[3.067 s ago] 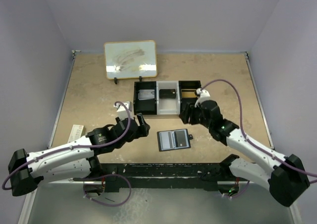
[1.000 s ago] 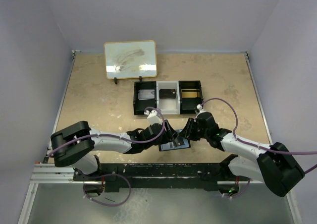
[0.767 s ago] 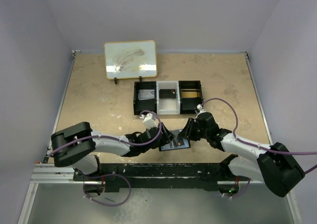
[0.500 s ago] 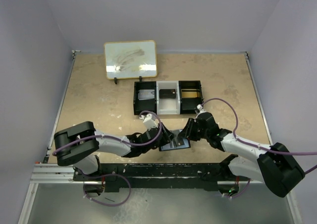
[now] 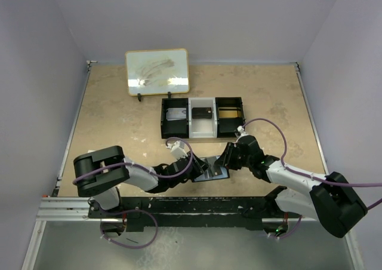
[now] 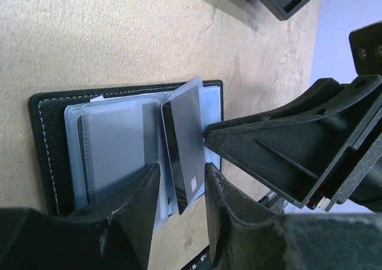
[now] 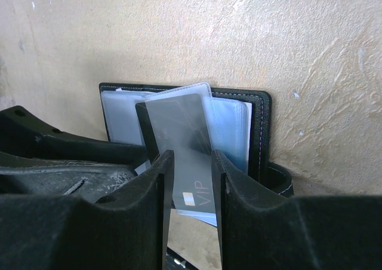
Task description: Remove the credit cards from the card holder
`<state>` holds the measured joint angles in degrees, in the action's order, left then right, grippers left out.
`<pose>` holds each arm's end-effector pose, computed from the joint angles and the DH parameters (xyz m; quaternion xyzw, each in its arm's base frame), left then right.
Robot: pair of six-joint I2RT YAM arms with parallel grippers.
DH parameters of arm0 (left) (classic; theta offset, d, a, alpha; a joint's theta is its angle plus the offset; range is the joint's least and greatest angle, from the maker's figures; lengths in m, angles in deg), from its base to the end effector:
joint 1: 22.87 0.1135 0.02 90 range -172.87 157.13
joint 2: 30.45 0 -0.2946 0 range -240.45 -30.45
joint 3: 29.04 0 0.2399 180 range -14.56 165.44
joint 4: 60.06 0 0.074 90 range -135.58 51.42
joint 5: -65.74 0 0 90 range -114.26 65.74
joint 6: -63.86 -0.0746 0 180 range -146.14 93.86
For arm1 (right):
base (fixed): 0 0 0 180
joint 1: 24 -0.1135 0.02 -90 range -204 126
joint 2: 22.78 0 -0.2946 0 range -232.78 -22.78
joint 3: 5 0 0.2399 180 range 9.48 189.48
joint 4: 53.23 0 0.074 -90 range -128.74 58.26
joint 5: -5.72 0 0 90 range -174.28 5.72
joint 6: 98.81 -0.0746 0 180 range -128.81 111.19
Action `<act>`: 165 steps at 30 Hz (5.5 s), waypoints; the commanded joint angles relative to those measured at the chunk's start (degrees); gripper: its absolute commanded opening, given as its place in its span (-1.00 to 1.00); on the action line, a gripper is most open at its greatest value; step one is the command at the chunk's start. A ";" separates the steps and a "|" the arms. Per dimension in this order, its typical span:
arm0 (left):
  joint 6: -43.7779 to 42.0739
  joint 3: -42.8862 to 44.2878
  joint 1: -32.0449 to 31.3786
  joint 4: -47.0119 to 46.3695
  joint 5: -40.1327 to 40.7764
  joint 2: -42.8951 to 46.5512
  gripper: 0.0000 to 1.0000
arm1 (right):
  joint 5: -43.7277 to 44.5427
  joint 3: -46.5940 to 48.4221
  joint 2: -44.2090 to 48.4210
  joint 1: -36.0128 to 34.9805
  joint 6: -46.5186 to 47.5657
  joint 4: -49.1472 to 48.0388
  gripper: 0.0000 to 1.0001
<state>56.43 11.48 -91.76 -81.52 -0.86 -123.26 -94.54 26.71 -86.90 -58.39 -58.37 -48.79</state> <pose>0.1370 -0.2725 0.1449 -0.2008 0.8336 -0.4251 0.2901 0.1674 0.1307 0.1616 0.0779 0.8883 0.3575 0.2778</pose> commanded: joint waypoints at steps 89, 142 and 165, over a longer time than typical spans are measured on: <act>0.97 -3.96 -0.58 -14.22 -0.58 -2.91 -1.00 | 0.22 -0.95 -2.33 0.03 0.79 4.15 -0.83; -6.85 -2.75 -0.55 1.63 -0.11 8.20 -1.00 | -5.88 -1.24 4.39 -0.22 2.39 -1.57 -0.49; -10.91 -12.34 -0.51 1.53 2.36 26.48 -1.00 | -18.80 -5.42 0.16 -0.22 -4.55 -30.94 0.11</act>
<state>47.38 0.71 -92.02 -75.12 0.17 -98.89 -108.92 21.77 -83.88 -58.39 -60.03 -67.47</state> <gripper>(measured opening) 0.003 0.554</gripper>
